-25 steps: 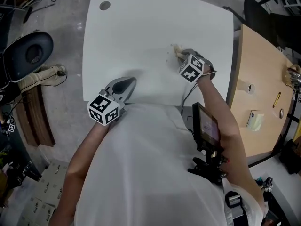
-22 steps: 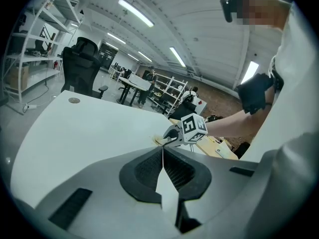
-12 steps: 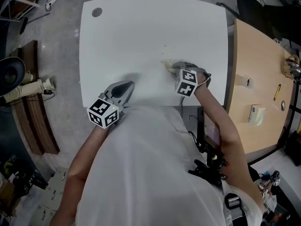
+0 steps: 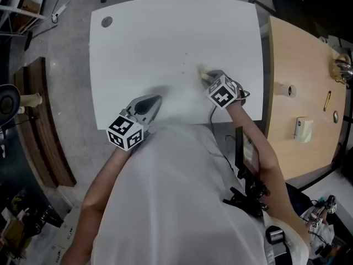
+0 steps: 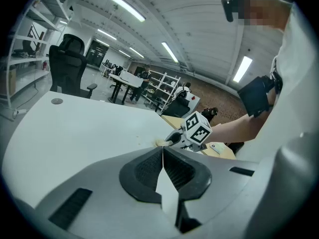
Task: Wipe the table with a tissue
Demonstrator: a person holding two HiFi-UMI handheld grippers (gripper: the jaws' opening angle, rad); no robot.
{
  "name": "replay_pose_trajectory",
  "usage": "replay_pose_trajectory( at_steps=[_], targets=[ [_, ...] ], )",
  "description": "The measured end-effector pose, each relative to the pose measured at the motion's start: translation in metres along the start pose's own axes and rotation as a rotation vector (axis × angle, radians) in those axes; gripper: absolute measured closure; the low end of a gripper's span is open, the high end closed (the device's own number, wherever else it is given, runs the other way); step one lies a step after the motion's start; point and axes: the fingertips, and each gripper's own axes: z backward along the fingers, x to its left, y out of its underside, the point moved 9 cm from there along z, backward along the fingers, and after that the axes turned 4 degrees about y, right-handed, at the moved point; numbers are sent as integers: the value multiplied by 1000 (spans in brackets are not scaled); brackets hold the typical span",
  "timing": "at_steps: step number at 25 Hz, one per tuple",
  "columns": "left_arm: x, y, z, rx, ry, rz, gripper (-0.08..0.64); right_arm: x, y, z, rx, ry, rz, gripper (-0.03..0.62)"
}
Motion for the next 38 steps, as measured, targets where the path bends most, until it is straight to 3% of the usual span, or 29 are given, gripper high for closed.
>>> replay_pose_trajectory(
  at_steps=[6, 13, 16, 21, 26, 28, 33, 38],
  targets=[
    [5, 0, 12, -2, -1, -2, 552, 7, -16, -12, 142, 117, 17, 502],
    [23, 8, 34, -4, 16, 9, 552, 20, -35, -20, 221, 150, 64, 503],
    [30, 11, 44, -9, 21, 12, 552, 37, -54, -27, 247, 155, 163, 503],
    [42, 21, 62, -23, 17, 36, 552, 62, -76, -38, 351, 180, 425, 503],
    [49, 29, 72, -36, 14, 59, 552, 88, -87, -43, 351, 123, 578, 503],
    [50, 28, 74, -42, 11, 60, 552, 90, -86, -42, 324, 93, 556, 503],
    [55, 26, 77, -47, 4, 53, 552, 69, -74, -37, 195, -10, 322, 495],
    [55, 24, 77, -48, 5, 54, 552, 63, -71, -20, 97, 17, 245, 431]
  ],
)
